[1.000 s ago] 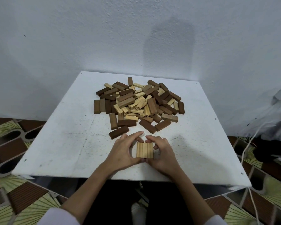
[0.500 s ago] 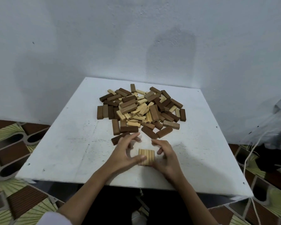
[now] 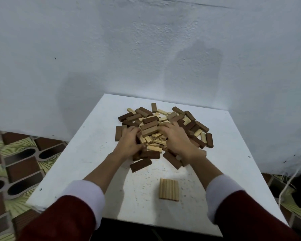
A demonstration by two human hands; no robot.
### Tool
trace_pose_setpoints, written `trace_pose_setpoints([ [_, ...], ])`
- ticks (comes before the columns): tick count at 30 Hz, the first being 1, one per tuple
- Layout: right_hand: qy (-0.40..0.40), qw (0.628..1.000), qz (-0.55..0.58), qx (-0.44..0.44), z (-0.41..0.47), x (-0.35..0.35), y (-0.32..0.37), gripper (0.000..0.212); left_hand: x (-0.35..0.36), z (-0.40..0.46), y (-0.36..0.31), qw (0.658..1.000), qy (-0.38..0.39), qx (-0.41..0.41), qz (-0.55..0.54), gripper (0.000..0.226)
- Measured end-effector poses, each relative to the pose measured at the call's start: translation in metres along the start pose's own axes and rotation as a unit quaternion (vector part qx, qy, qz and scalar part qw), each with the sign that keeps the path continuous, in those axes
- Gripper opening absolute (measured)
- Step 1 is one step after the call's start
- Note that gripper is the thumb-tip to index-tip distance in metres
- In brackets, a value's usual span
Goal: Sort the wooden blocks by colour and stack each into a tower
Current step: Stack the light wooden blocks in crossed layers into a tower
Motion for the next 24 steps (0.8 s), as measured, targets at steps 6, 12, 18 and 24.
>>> trace_pose_setpoints([
  [6, 0.005, 0.997, -0.061, -0.042, 0.014, 0.011, 0.004, 0.038, 0.01, 0.011, -0.006, 1.0, 0.011, 0.007, 0.024, 0.066],
  [12, 0.002, 0.995, -0.089, -0.047, 0.017, 0.007, 0.005, 0.035, 0.009, 0.014, -0.005, 0.999, 0.012, 0.008, 0.029, 0.069],
  [18, 0.04, 0.995, -0.085, -0.019, 0.019, 0.006, -0.004, 0.036, 0.001, 0.009, -0.004, 1.0, 0.007, 0.003, -0.002, 0.074],
  [24, 0.048, 0.998, 0.028, 0.036, 0.016, -0.004, -0.014, 0.036, -0.01, -0.005, -0.005, 0.999, -0.018, 0.01, -0.041, 0.077],
])
Point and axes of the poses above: each hand's wrist, its own z-axis towards the middle knuckle, its own x-axis out of the palm, y = z × x, the point moved 10 cm from there along z, towards the middle knuckle, and after that the axes turned 1 degree about -y, right-handed, at the moved point
